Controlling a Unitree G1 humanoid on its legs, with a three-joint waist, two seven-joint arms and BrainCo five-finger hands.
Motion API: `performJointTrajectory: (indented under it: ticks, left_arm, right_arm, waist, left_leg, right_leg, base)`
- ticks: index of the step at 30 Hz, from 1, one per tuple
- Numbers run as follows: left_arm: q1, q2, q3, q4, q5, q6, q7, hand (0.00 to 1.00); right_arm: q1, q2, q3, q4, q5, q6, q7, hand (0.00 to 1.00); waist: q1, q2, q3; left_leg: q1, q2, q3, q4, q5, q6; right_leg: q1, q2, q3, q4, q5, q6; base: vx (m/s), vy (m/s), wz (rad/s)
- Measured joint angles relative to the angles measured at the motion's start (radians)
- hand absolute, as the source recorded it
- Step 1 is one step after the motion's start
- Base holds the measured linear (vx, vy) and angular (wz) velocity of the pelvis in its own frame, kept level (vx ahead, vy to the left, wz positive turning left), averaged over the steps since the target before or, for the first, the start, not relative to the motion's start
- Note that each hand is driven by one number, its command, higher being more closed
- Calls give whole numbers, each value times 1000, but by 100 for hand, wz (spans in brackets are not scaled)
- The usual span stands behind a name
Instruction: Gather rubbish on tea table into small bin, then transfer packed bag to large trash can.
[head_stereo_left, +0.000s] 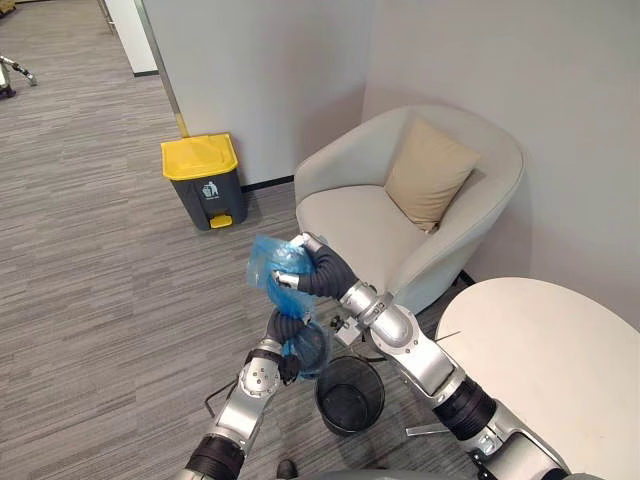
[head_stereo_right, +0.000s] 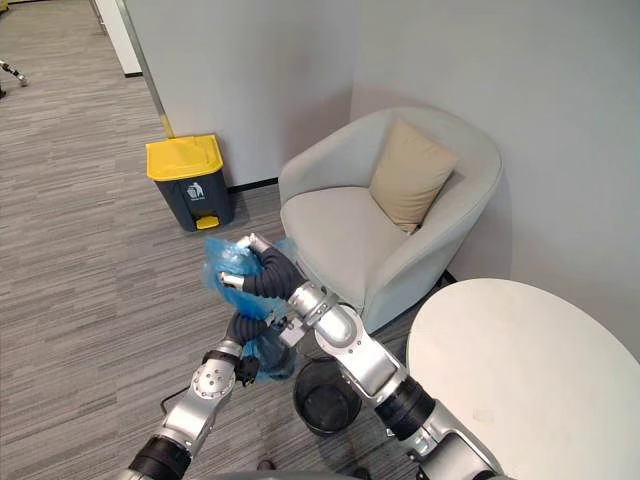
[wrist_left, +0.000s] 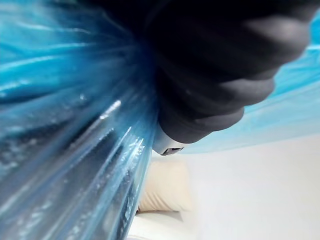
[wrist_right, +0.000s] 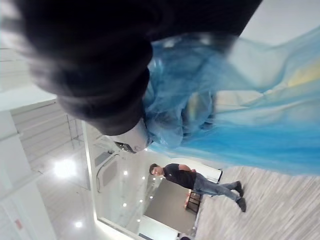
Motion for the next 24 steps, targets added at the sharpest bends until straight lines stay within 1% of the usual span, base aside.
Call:
performJointTrajectory:
  ticks: [1,2,3,4,5,10,12,13,14,16,17,20,23,24]
  left_arm:
    - [7,0,9,-10,0,1,1,100]
    - [7,1,11,-11,0,1,1,100]
    - [10,0,24,-18,0,2,1,100]
    - [19,0,40,-32,0,2,1,100]
    - [31,3,65,-49,1,2,4,100]
    - [43,11,120,-56,0,2,21,100]
    - [50,13,147,-57,1,2,26,100]
    - [52,10,158,-57,1,2,27,100]
    - [69,10,184,-70,1,2,29,100]
    - [80,9,204,-76,1,2,31,100]
    - [88,9,222,-76,1,2,38,100]
    - [99,8,259,-76,1,3,45,100]
    - [130,-2,305,-76,1,4,46,100]
    - [149,-11,326,-73,1,5,47,100]
  right_arm:
    - [14,-10,-8,0,-44,0,-1,0]
    - [19,-17,-13,0,-63,0,-2,0]
    - [24,-35,-20,0,-108,0,-5,0]
    - [24,-52,-22,0,-129,-1,-8,0]
    - [27,-85,-27,0,-190,-2,-23,0]
    - [33,-176,-46,-2,-316,-10,-52,0]
    - [34,-210,-80,-11,-383,-24,-75,0]
    - [35,-214,-91,-11,-400,-28,-85,0]
    - [39,-229,-123,-21,-441,-33,-108,0]
    - [54,-239,-153,-48,-465,-36,-119,0]
    - [72,-240,-179,-67,-471,-39,-136,0]
    - [119,-231,-235,-92,-476,-41,-160,0]
    - [222,-161,-338,-91,-463,-40,-177,0]
    - [275,-120,-376,-82,-440,-38,-175,0]
  waist:
    - [1,0,0]
    - [1,0,0]
    - [2,0,0]
    - [2,0,0]
    - [2,0,0]
    - [4,-1,0]
    - [4,-1,0]
    - [4,-1,0]
    - [2,-1,0]
    - [4,-1,0]
    - [4,-1,0]
    - [4,-1,0]
    - [4,0,1]
    - [4,0,1]
  left_leg:
    - [1,0,0,0,0,0]
    - [1,0,0,-1,0,0]
    - [1,0,-1,-1,0,0]
    - [1,1,-1,-2,0,0]
    - [1,4,-1,-6,-2,-3]
    - [0,7,-2,-7,-3,-4]
    - [1,0,-2,-7,-1,-1]
    - [1,0,-3,-7,0,0]
    - [1,0,-1,-7,0,0]
    - [2,-1,-1,-7,0,0]
    - [3,-1,-2,-7,0,0]
    - [7,-1,-5,-7,0,0]
    - [7,-1,-8,-8,-1,-1]
    - [7,0,-10,-8,-3,-4]
  right_leg:
    - [1,0,0,0,0,0]
    - [1,0,0,0,0,0]
    - [1,0,-1,1,0,0]
    - [1,0,-1,1,0,0]
    - [1,0,-1,1,0,0]
    - [2,0,-2,1,0,0]
    - [2,1,-4,2,-1,0]
    - [2,0,-4,3,-1,1]
    - [1,0,-3,3,-1,1]
    - [1,0,-3,6,-4,3]
    - [-2,-1,-4,14,-11,5]
    - [-4,-2,-6,29,-21,3]
    - [-4,-2,-10,34,-29,-2]
    - [-4,-2,-11,33,-30,-2]
  base:
    - [0,0,0]
    - [0,0,0]
    - [0,0,0]
    - [0,0,0]
    - [0,0,0]
    - [0,0,0]
    - [0,0,0]
    - [0,0,0]
    - [0,0,0]
    - [0,0,0]
    - [0,0,0]
    - [11,3,4]
    - [10,4,4]
    - [12,3,3]
